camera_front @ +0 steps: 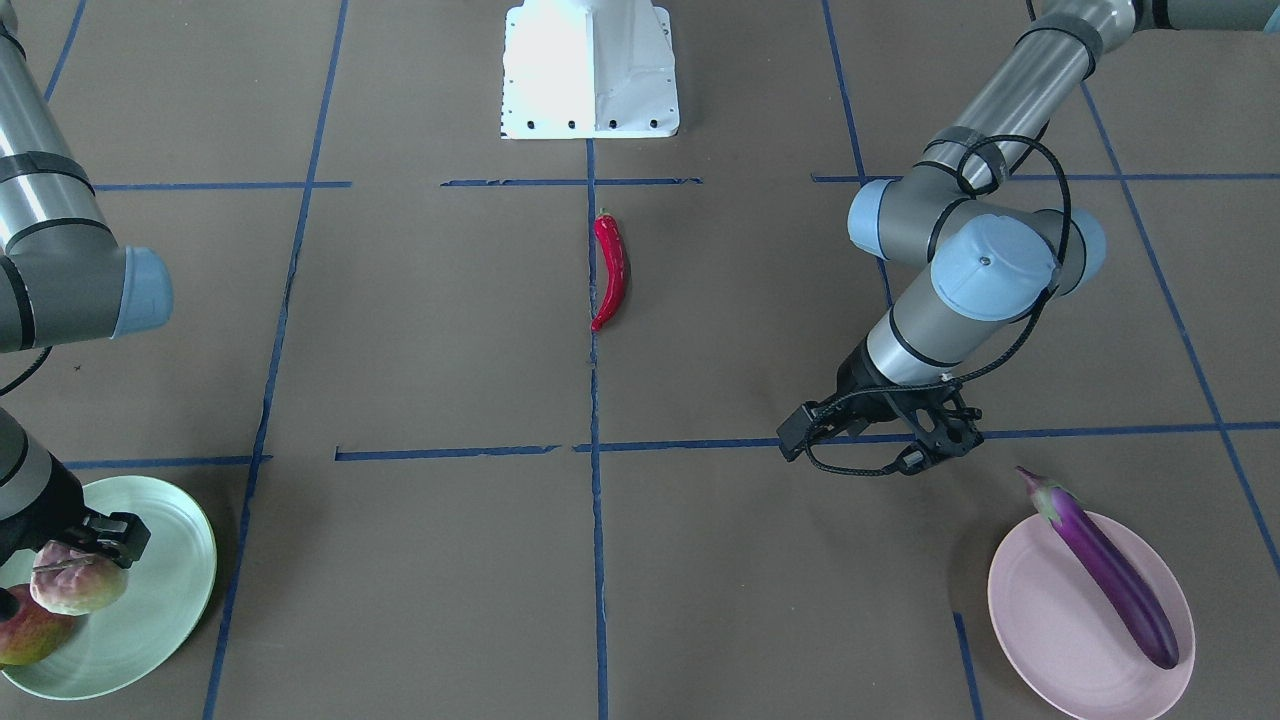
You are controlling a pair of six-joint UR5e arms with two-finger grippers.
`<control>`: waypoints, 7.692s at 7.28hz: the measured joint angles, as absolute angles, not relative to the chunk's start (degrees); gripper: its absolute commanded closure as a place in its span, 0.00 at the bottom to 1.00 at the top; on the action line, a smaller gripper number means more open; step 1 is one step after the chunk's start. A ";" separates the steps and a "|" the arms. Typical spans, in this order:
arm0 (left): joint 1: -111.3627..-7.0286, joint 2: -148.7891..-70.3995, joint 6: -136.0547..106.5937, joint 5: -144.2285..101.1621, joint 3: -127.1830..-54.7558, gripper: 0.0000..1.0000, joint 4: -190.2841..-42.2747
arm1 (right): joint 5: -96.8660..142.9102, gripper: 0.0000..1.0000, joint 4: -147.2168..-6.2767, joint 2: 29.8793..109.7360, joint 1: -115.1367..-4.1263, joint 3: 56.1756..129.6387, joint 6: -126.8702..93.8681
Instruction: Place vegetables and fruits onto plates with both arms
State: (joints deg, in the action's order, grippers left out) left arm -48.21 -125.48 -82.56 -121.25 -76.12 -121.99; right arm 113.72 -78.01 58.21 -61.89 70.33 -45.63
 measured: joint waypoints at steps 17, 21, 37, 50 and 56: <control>-24.82 -133.63 -67.50 -113.29 -85.99 0.94 -98.07 | 127.98 0.00 -77.96 60.22 -71.89 70.49 -30.73; -26.38 -132.90 -68.03 -113.45 -90.86 1.00 -95.88 | 130.60 0.00 -77.87 61.00 -71.96 71.21 -30.82; -67.48 -131.26 -67.67 -120.96 -53.66 0.00 -120.01 | 133.64 0.00 -77.87 70.22 -72.90 82.43 -31.18; -90.97 -89.23 12.30 -135.77 -101.36 0.00 -76.05 | 134.84 0.00 -93.27 90.59 -89.79 96.20 -2.89; -90.30 -87.96 7.58 -135.32 -102.07 0.00 -77.73 | 133.82 0.00 -93.15 96.43 -88.23 101.24 -2.52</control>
